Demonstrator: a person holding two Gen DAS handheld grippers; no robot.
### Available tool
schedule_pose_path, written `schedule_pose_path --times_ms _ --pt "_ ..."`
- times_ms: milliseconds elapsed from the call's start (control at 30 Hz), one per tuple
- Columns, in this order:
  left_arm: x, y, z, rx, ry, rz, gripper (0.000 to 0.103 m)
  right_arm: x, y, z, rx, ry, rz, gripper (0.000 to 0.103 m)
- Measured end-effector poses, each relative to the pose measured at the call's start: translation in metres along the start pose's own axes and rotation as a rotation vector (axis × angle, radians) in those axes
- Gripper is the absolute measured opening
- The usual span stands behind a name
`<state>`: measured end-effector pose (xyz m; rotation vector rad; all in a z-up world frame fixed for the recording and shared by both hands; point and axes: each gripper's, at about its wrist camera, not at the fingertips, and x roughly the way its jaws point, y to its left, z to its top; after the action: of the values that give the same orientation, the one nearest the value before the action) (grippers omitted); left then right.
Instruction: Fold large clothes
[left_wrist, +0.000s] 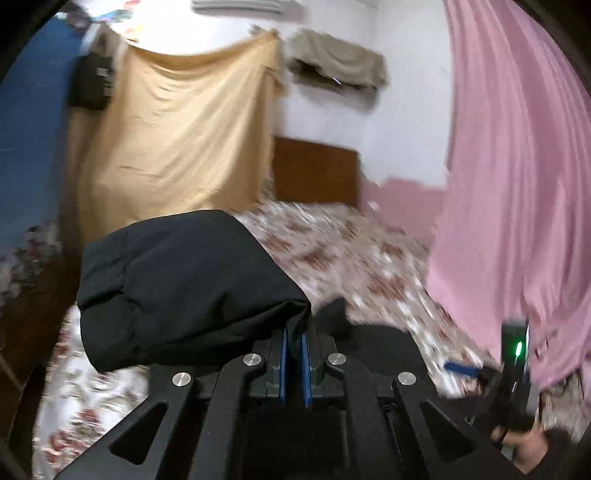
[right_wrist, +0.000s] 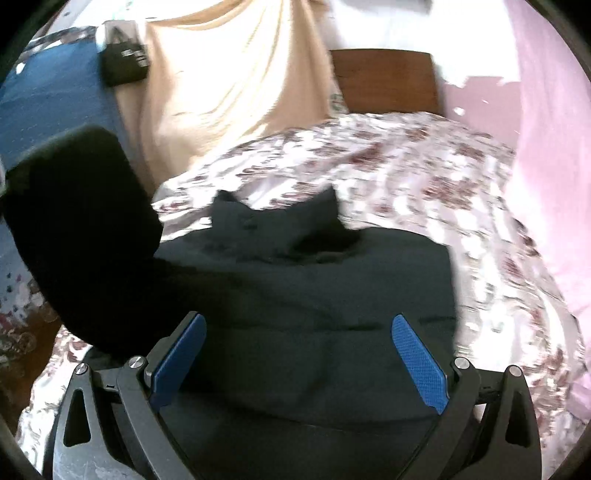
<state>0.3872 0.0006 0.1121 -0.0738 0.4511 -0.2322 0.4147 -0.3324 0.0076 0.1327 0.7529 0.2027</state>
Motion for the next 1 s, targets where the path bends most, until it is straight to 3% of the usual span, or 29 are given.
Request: schedule_pose_path --times_ms 233,333,400,433,467,533,733,833,1000 --pt "0.066 -0.064 -0.063 0.095 0.202 -0.136 0.009 0.008 -0.083 -0.021 0.117 0.041 -0.063 0.099" --pt "0.086 -0.076 -0.090 0.117 0.312 -0.175 0.016 0.018 -0.106 -0.034 0.156 0.068 -0.072 0.099" --pt "0.090 -0.080 -0.101 0.127 0.350 -0.201 0.024 0.022 -0.111 -0.043 0.178 0.079 -0.068 0.099" --pt "0.091 -0.081 -0.106 0.132 0.367 -0.221 0.037 0.025 -0.115 -0.046 0.189 0.082 -0.063 0.099" --pt "0.091 -0.083 -0.112 0.143 0.387 -0.249 0.062 0.028 -0.118 -0.049 0.203 0.087 -0.060 0.099" --pt "0.086 -0.085 -0.117 0.153 0.377 -0.291 0.079 0.034 -0.123 -0.053 0.226 0.096 -0.054 0.099" --pt "0.066 -0.082 -0.122 0.190 0.373 -0.360 0.083 0.035 -0.132 -0.064 0.277 0.098 -0.031 0.099" --pt "0.047 -0.059 -0.125 0.128 0.386 -0.322 0.084 0.030 -0.146 -0.073 0.372 0.086 -0.005 0.099" --pt "0.034 -0.024 -0.130 0.044 0.411 -0.093 0.084 0.022 -0.182 -0.103 0.577 0.075 0.004 0.099"
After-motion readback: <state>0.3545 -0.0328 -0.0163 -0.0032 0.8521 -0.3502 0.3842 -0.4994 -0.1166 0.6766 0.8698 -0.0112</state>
